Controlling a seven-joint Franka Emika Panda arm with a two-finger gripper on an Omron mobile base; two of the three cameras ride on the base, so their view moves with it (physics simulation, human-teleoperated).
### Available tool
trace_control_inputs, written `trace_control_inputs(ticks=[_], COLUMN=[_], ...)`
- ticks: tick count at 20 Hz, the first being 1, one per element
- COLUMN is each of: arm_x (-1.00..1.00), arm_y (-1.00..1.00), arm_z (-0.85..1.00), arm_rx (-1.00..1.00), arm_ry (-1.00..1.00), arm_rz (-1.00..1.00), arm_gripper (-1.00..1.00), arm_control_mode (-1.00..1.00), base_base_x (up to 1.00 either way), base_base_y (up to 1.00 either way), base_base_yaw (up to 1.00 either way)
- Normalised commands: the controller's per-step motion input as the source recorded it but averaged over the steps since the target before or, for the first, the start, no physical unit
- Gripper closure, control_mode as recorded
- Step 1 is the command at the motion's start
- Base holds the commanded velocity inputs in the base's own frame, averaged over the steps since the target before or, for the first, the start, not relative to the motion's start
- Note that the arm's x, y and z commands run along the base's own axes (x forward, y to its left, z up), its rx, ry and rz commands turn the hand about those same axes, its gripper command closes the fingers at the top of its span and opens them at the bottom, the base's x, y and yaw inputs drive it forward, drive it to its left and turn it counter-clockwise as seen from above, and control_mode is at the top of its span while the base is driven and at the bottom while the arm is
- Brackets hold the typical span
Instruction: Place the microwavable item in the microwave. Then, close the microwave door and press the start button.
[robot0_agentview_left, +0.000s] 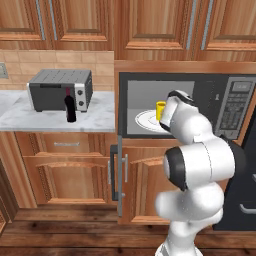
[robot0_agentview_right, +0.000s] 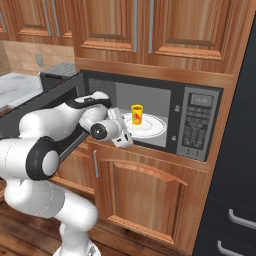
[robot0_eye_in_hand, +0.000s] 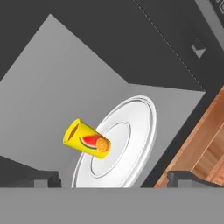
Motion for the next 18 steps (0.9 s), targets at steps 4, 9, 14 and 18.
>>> trace_control_inputs(ticks=[4, 9, 14, 18], arm_x=[-0.34, -0.41, -0.45, -0.34], arm_y=[-0.66, -0.65, -0.46, -0.22], arm_z=[1.00, 1.00, 1.00, 1.00], arm_rx=[0.00, 0.00, 0.00, 0.00], arm_ry=[0.25, 0.25, 0.29, 0.32], arm_rz=[0.00, 0.00, 0.00, 0.00], arm_gripper=[-1.00, -1.00, -1.00, -1.00], arm_control_mode=[-1.00, -1.00, -1.00, -1.00], base_base_x=[0.00, 0.00, 0.00, 0.00], base_base_y=[0.00, 0.00, 0.00, 0.00], base_base_yaw=[0.00, 0.00, 0.00, 0.00])
